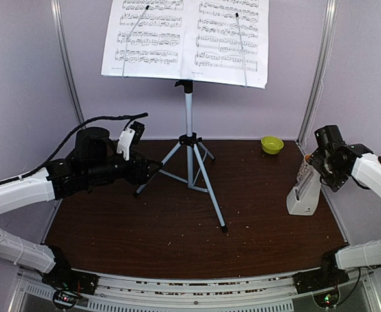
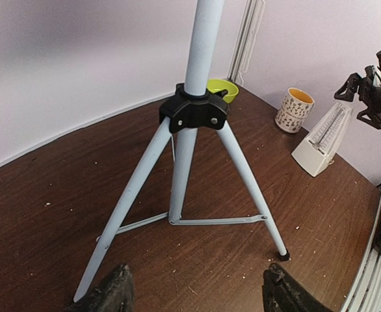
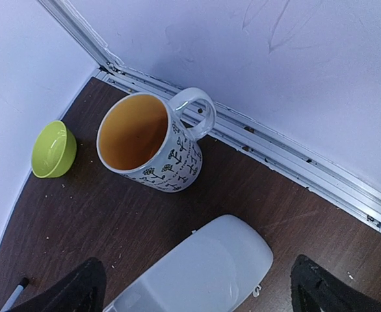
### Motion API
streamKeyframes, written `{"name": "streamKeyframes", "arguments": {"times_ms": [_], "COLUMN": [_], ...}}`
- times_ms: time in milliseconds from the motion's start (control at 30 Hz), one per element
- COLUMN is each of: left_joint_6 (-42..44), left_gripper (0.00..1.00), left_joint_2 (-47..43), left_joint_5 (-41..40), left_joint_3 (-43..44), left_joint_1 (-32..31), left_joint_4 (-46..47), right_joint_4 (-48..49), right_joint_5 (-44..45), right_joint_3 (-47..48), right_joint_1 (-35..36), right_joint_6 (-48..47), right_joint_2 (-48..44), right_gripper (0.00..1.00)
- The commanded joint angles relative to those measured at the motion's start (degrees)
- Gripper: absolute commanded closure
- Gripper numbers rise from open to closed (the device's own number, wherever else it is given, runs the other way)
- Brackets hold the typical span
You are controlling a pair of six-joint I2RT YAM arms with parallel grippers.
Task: Set up the instrument practice props
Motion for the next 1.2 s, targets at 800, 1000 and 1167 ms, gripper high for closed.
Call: {"name": "streamKeyframes", "arguments": {"times_ms": [800,1000,1167], "left_joint_6": [1.88,2.46,2.80], "left_gripper": [0.31,0.31,0.31], "left_joint_2": [0.00,0.77,1.30], "left_joint_5": [-2.13,-2.07,-1.91], "left_joint_3": [1.55,2.45,2.98], "left_joint_1": [-0.18,-0.18,-0.18], "left_joint_4": [1.12,0.60,0.42], "right_joint_4": [8.12,13.41,17.06], "right_joint_5": [-8.58,-16.05,-24.01], "right_joint_3": [-6.20,-8.10,-8.90], "right_joint_1": [1.45,1.45,1.45], "right_joint_6": [-10.95,-20.66,-26.30], "right_joint_2": [-0.52,-2.14,-3.12], "right_gripper": [0.33,0.39,0.42]}}
